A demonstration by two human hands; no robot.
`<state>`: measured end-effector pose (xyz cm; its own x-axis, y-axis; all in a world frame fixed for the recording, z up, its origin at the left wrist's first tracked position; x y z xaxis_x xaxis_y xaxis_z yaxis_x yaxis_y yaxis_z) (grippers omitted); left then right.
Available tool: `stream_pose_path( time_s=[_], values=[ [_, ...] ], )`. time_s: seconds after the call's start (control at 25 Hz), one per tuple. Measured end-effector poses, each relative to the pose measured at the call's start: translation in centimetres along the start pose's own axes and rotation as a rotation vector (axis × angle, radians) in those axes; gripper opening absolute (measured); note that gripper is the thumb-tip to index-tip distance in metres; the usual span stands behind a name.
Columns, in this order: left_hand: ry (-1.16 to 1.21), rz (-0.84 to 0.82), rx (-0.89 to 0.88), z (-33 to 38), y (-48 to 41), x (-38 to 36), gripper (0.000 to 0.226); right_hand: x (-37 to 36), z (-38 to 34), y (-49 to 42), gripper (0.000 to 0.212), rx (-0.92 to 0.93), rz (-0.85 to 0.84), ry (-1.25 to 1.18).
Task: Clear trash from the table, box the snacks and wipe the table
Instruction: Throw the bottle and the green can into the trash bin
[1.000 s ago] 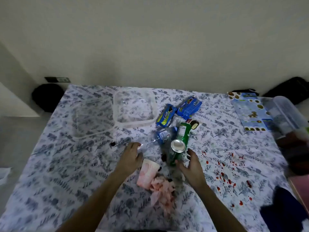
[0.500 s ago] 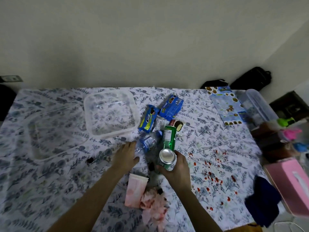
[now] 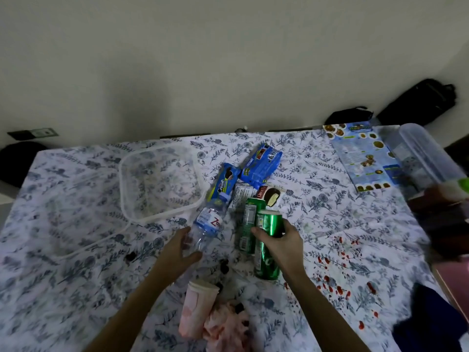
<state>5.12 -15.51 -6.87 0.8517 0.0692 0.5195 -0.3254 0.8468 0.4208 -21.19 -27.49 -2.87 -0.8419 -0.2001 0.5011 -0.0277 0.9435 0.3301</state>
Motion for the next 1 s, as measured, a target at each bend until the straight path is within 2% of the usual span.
stream_pose_path(
  time_s=[0.16,0.32,0.4,0.52,0.72,1.0],
  values=[
    [0.076,0.019,0.068,0.1,0.2,-0.3,0.069,-3.4,0.3,-0.9,0.089,-0.069,-0.157,0.011],
    [0.066,0.036,0.090,0.2,0.2,-0.5,0.071,-5.2,-0.8,-1.0,0.109,-0.032,-0.097,0.034],
    [0.094,0.046,0.099,0.1,0.6,-0.8,0.069,-6.9,-0.7,-0.9,0.126,-0.090,-0.193,0.098],
    [0.133,0.068,0.114,-0.5,1.4,-0.8,0.068,-8.5,-0.6,-0.7,0.139,-0.167,-0.299,0.154],
    [0.168,0.068,0.153,-1.0,2.5,-0.3,0.070,-8.5,-0.5,-1.0,0.144,-0.198,-0.306,0.291],
    [0.334,0.119,0.127,0.9,4.0,0.8,0.061,-6.9,-0.6,-0.3,0.136,-0.162,-0.437,0.111]
  ],
)
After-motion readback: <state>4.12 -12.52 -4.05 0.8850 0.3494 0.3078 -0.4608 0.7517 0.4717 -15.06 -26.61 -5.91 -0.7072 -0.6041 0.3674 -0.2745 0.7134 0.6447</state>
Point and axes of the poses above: each hand's wrist, its own y-axis away from the middle knuckle, its own x-axis out of the back of the hand, z = x × y, the point moved 9 cm from there along -y, towards the middle knuckle, and after that the axes turned 1 degree about -z, right-handed, at the moved point
